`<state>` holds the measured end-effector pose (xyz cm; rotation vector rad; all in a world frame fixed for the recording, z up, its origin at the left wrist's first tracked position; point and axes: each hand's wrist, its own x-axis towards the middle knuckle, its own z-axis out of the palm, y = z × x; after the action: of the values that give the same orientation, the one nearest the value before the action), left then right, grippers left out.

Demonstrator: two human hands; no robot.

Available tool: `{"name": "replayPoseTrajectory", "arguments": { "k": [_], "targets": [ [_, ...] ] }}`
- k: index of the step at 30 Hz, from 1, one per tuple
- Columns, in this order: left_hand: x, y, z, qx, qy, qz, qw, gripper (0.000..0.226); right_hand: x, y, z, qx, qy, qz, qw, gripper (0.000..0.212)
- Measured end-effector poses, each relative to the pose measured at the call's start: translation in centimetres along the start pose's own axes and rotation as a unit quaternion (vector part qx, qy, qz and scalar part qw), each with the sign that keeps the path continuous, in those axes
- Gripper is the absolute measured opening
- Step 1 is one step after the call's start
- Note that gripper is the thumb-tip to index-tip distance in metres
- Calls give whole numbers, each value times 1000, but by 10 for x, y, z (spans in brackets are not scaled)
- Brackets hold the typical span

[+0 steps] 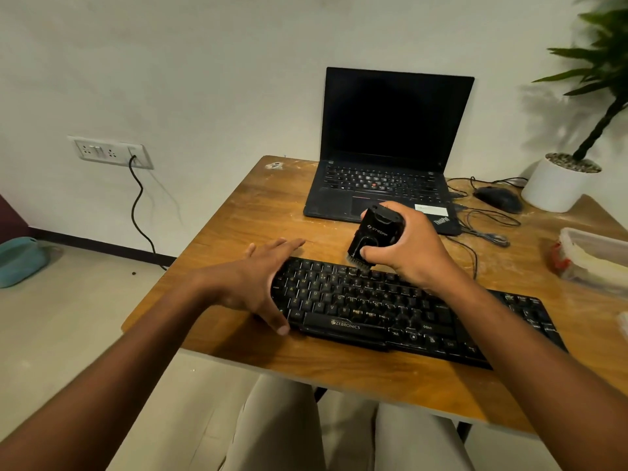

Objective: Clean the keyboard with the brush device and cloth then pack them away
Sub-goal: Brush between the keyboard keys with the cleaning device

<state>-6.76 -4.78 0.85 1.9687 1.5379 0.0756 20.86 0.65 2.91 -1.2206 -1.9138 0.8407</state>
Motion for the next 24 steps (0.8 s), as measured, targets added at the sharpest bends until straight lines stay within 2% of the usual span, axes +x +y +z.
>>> {"name": "replayPoseTrajectory", "arguments": {
  "k": [8, 17, 24],
  "targets": [
    [26, 27, 5, 105, -31, 37, 993, 147, 3, 4, 4, 36, -9, 7, 999, 59],
    [29, 19, 15, 123, -43, 33, 991, 150, 7, 14, 23, 45, -23, 2, 999, 52],
    [27, 20, 14, 123, -37, 24, 991, 151, 4, 10, 41, 62, -70, -32, 995, 49]
  ]
}}
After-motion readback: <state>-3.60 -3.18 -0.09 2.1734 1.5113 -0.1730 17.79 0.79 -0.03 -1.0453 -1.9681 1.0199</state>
